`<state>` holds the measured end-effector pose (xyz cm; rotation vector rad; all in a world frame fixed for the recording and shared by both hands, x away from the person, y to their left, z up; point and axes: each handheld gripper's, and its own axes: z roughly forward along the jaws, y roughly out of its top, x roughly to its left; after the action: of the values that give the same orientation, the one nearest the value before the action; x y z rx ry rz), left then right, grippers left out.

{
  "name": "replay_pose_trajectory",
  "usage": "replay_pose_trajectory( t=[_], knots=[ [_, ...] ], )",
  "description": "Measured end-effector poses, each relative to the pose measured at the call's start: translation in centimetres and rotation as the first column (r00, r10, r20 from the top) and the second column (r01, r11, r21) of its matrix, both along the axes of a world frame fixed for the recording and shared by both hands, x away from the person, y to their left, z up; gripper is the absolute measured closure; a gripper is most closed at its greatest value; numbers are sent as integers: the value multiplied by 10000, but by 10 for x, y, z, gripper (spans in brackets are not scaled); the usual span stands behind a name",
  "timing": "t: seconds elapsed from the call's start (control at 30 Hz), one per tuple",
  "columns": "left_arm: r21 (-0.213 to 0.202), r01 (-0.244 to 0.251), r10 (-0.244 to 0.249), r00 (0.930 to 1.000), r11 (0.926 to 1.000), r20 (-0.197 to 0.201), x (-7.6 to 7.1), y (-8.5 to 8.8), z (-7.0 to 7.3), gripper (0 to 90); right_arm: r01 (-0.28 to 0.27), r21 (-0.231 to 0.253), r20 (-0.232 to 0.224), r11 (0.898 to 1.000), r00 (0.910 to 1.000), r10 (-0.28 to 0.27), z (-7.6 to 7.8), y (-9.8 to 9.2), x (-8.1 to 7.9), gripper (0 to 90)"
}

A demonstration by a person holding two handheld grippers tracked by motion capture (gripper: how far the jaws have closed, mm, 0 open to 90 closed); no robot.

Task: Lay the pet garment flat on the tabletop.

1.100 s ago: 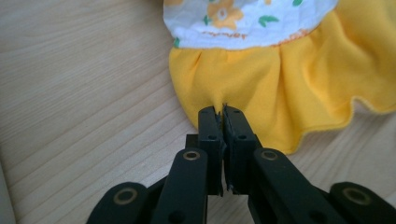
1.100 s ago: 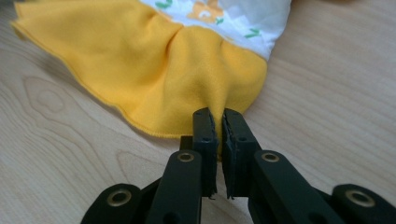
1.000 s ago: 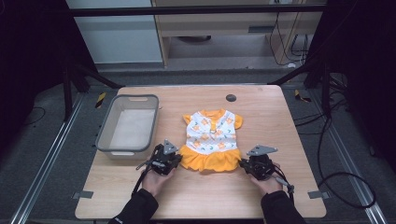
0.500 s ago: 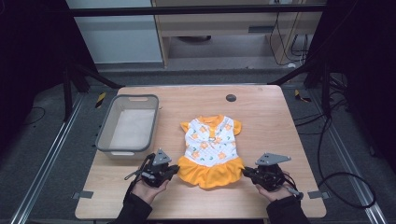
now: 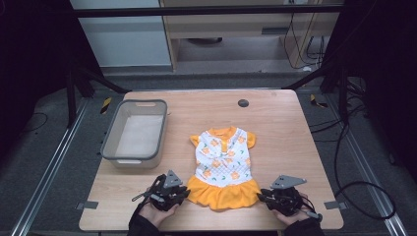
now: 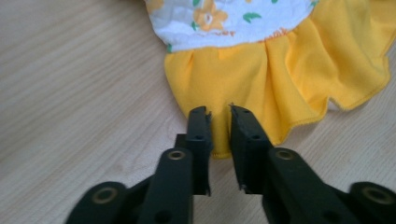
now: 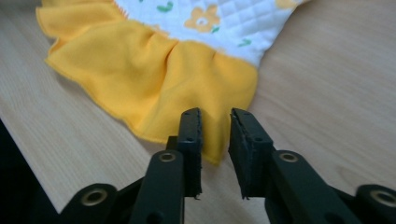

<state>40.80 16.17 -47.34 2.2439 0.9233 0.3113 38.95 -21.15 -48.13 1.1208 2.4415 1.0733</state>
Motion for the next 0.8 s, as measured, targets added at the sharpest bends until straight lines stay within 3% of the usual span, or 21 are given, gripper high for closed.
replay_pose_trajectory(
  t=[0.2,0.37,0.63,0.8],
  knots=[
    [-455,-348,386,9957,9984,841,-2,7,15,625,488,779,619,9958,9966,-537,9,-9,1,729],
    [-833,-482,611,9851,9954,1608,7,10,27,544,579,1191,912,9912,9934,-690,14,-9,6,754],
    [-1176,-777,1024,9698,9900,2214,30,11,42,531,609,1429,1121,9879,9907,-773,16,-4,20,836],
    [-1365,-953,1273,9601,9860,2489,47,4,50,583,594,1429,1262,9880,9890,-777,16,3,27,888]
  ],
)
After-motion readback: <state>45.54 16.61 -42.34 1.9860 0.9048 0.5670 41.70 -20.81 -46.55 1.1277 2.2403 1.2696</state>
